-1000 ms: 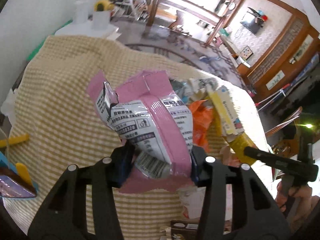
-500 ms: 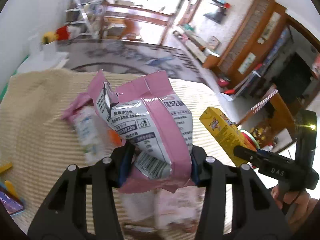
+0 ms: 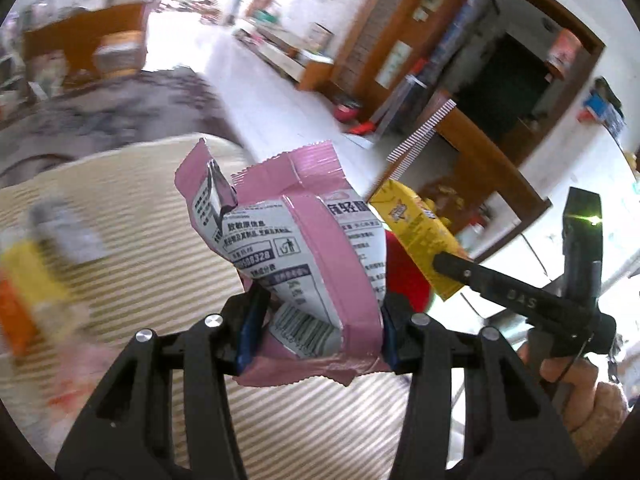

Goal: Collect trash
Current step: 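Carry both items to the red bucket and open both grippers over it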

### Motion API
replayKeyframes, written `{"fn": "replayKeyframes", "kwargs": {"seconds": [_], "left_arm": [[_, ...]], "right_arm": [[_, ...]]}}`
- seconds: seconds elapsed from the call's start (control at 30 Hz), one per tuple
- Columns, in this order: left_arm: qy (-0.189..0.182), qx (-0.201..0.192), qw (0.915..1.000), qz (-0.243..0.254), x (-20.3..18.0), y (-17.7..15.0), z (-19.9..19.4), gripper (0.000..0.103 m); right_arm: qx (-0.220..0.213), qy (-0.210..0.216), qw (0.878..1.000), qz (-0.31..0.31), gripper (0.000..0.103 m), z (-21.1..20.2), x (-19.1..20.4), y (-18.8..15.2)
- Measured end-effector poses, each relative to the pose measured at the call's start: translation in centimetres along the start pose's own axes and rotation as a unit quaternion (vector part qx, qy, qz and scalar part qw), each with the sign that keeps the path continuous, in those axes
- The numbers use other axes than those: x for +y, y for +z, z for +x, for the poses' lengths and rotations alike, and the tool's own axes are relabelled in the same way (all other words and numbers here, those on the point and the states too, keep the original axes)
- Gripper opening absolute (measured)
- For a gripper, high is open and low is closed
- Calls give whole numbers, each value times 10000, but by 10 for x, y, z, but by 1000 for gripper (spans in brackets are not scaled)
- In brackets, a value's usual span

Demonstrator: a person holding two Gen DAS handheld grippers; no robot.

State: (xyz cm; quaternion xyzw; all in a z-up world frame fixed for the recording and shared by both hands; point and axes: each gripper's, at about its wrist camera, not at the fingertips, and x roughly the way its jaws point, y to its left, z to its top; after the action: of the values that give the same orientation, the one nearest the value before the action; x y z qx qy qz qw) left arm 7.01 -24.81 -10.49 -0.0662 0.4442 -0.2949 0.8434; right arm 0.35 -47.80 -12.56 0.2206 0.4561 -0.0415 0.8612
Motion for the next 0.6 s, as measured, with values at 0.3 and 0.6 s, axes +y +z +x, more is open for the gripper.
{"fn": "replayKeyframes", "kwargs": {"seconds": [0.3,0.6], "left_arm": [[-532,644,9948,586,-90,15,112,50],[-528,698,9938,691,-105,19,129,83]], "right_arm": [[97,-361,9979,536,61,1,-103,18],[103,-394,9957,827,73,12,-138,30]]}}
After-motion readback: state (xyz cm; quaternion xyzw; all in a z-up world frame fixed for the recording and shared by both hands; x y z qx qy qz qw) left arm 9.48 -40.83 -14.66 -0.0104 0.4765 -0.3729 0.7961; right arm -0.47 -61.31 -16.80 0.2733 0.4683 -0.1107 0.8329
